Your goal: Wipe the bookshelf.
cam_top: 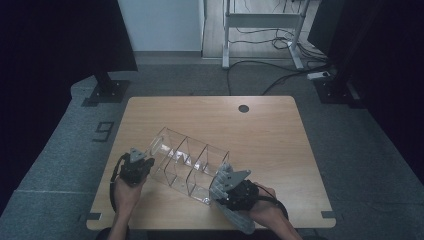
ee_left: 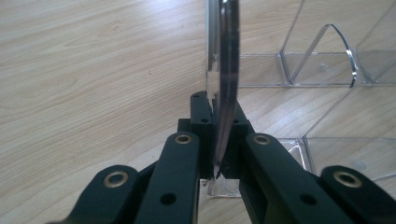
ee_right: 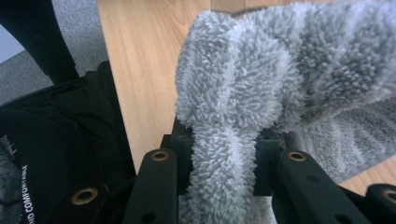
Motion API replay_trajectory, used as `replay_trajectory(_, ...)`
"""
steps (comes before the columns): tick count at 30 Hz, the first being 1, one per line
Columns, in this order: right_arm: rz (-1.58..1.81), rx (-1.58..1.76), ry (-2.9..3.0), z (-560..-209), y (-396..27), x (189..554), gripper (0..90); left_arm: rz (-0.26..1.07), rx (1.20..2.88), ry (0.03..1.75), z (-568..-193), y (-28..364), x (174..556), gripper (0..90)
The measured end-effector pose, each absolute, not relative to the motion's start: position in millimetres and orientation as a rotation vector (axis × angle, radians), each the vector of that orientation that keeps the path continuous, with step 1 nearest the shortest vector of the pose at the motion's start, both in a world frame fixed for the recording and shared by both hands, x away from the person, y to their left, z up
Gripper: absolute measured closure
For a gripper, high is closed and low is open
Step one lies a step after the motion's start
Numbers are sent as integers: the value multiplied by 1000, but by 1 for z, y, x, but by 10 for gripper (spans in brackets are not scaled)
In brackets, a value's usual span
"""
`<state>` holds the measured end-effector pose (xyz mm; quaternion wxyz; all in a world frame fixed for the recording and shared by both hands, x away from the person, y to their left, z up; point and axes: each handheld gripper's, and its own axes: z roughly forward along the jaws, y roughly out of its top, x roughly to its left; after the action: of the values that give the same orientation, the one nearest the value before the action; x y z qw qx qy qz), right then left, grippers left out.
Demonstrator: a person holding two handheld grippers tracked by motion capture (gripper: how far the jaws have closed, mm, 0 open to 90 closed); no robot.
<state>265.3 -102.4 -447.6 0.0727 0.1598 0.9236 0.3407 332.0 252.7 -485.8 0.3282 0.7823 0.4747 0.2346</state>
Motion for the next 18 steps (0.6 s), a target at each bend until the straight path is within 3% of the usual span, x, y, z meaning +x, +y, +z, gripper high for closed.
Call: replay_trajectory(18,1037,681,2821,-476,-112,289,689,571,2056,1203,-486,258,333,875)
